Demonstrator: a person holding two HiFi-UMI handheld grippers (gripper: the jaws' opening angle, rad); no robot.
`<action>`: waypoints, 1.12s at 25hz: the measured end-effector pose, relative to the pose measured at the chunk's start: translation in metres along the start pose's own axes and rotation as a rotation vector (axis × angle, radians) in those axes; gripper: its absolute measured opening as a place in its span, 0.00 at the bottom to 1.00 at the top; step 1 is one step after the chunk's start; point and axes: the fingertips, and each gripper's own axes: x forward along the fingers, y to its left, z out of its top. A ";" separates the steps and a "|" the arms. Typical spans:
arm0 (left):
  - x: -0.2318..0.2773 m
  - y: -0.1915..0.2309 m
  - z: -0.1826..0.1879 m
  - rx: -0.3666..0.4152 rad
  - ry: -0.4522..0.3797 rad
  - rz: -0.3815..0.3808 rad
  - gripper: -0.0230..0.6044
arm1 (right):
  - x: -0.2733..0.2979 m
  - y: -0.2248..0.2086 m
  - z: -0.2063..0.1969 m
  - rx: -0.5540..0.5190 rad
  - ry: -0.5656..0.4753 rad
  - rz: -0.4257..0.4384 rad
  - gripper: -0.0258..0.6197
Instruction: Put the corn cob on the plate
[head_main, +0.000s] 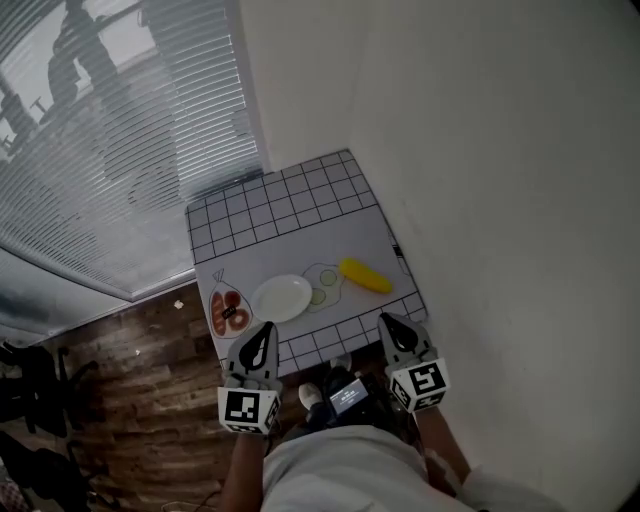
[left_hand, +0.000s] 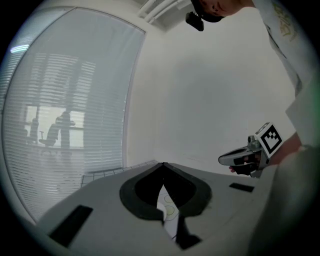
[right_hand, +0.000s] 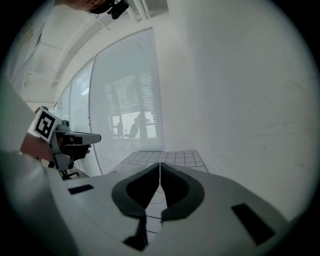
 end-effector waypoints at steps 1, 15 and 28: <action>0.006 -0.003 -0.001 -0.003 -0.001 -0.023 0.05 | 0.004 -0.003 -0.003 -0.009 0.009 0.002 0.05; 0.096 -0.065 -0.035 0.086 0.133 -0.312 0.05 | 0.050 -0.040 -0.054 -0.012 0.152 0.034 0.11; 0.171 -0.074 -0.072 0.283 0.277 -0.454 0.24 | 0.091 -0.080 -0.084 -0.012 0.236 0.070 0.18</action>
